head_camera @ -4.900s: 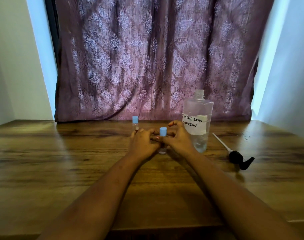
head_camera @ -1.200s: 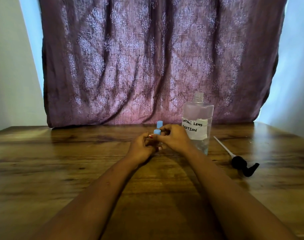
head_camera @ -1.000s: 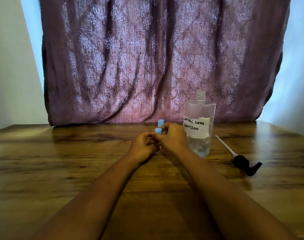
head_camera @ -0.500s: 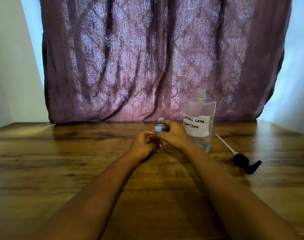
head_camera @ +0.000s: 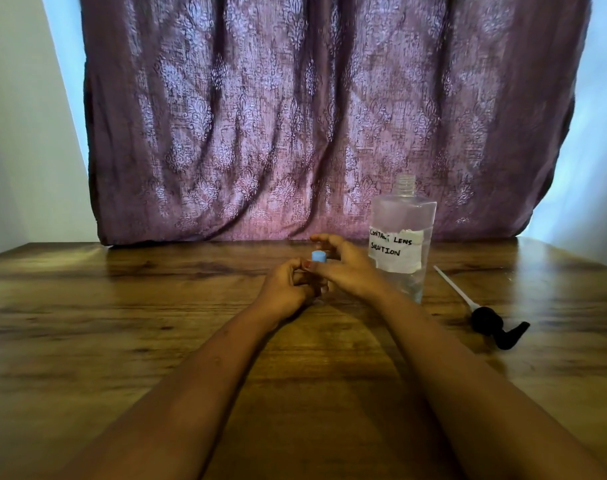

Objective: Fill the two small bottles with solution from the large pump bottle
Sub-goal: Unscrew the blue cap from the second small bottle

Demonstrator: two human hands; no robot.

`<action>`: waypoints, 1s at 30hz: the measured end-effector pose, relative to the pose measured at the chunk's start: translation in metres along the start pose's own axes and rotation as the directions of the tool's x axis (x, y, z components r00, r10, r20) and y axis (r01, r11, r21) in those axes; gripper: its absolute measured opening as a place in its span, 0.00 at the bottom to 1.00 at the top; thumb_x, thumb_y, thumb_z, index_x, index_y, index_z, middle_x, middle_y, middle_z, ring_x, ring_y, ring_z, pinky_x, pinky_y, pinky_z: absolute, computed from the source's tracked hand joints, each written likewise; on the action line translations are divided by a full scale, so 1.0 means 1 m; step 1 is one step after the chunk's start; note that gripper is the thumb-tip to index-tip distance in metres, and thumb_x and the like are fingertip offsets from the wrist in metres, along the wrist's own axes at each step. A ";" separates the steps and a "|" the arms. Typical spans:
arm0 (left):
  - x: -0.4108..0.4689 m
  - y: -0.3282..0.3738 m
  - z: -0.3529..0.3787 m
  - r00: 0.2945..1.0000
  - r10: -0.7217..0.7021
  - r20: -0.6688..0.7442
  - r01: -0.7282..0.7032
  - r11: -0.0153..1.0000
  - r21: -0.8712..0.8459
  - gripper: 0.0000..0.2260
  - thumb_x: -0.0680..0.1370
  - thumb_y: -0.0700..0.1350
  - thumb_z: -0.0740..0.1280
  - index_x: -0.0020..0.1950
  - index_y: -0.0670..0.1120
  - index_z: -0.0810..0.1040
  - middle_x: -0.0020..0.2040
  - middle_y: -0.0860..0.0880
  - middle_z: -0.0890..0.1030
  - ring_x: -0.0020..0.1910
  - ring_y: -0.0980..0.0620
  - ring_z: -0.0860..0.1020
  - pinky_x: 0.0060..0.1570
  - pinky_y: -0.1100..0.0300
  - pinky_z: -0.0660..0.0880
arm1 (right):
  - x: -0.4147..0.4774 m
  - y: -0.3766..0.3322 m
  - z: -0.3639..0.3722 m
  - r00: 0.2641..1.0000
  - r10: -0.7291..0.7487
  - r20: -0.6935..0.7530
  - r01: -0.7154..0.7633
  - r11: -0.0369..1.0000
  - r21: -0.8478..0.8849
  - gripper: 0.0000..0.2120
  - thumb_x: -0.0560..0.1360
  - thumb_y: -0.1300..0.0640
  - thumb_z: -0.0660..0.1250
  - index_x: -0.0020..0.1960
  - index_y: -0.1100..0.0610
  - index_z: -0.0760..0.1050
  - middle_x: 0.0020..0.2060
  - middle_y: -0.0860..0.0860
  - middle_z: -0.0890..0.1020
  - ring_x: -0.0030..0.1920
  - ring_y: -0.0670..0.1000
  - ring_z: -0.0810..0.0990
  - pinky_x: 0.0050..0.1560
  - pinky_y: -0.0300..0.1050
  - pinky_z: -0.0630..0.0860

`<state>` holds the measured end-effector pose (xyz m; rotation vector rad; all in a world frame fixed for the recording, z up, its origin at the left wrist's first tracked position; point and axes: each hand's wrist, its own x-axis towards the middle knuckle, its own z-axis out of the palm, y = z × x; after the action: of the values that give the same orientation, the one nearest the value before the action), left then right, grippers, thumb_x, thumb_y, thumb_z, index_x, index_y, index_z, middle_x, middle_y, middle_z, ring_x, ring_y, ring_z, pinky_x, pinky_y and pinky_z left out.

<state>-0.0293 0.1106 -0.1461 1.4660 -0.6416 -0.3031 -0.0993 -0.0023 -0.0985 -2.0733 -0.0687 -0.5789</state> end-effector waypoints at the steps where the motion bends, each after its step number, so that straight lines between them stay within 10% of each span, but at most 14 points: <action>1: 0.000 0.000 0.000 1.000 0.006 0.002 -0.006 1.000 0.007 0.18 0.72 0.24 0.68 0.54 0.43 0.76 0.44 0.45 0.84 0.44 0.49 0.83 0.46 0.52 0.81 | 0.000 0.002 0.003 0.998 -0.026 -0.059 0.024 0.999 -0.029 0.19 0.72 0.59 0.70 0.62 0.58 0.72 0.52 0.51 0.76 0.51 0.47 0.75 0.40 0.24 0.70; 11: 0.002 -0.002 -0.001 1.000 -0.025 0.005 0.025 1.000 -0.006 0.17 0.73 0.24 0.67 0.50 0.46 0.76 0.46 0.44 0.83 0.47 0.45 0.83 0.46 0.51 0.81 | 0.001 0.000 -0.003 0.999 0.010 0.049 -0.015 0.994 0.109 0.20 0.74 0.64 0.66 0.65 0.57 0.70 0.60 0.55 0.76 0.59 0.51 0.75 0.53 0.36 0.73; 16: 0.002 -0.002 -0.001 0.999 -0.023 -0.025 0.024 0.999 0.031 0.18 0.72 0.24 0.66 0.51 0.46 0.77 0.47 0.40 0.84 0.53 0.35 0.81 0.57 0.37 0.76 | 0.002 0.005 0.006 0.993 -0.064 -0.094 0.055 0.994 -0.091 0.15 0.72 0.61 0.71 0.57 0.62 0.75 0.50 0.55 0.79 0.42 0.43 0.75 0.37 0.23 0.70; 22: 0.001 -0.001 -0.001 0.999 -0.029 -0.014 0.029 0.999 0.020 0.17 0.73 0.23 0.65 0.49 0.44 0.76 0.44 0.44 0.84 0.48 0.42 0.82 0.54 0.42 0.78 | 0.000 0.000 -0.001 0.999 -0.045 0.012 0.045 0.999 0.018 0.19 0.73 0.65 0.67 0.64 0.57 0.72 0.56 0.50 0.76 0.56 0.46 0.74 0.46 0.27 0.71; 30: 0.000 0.001 -0.002 1.000 -0.016 -0.010 0.016 0.999 0.040 0.15 0.73 0.25 0.67 0.51 0.44 0.76 0.46 0.43 0.84 0.47 0.46 0.84 0.51 0.46 0.80 | 0.003 0.003 -0.001 0.997 -0.053 -0.062 0.050 0.998 -0.039 0.16 0.71 0.65 0.70 0.57 0.59 0.76 0.47 0.51 0.79 0.41 0.41 0.76 0.39 0.26 0.73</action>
<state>-0.0285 0.1125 -0.1455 1.5106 -0.6315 -0.2965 -0.0956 -0.0053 -0.0993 -2.0935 -0.0756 -0.6811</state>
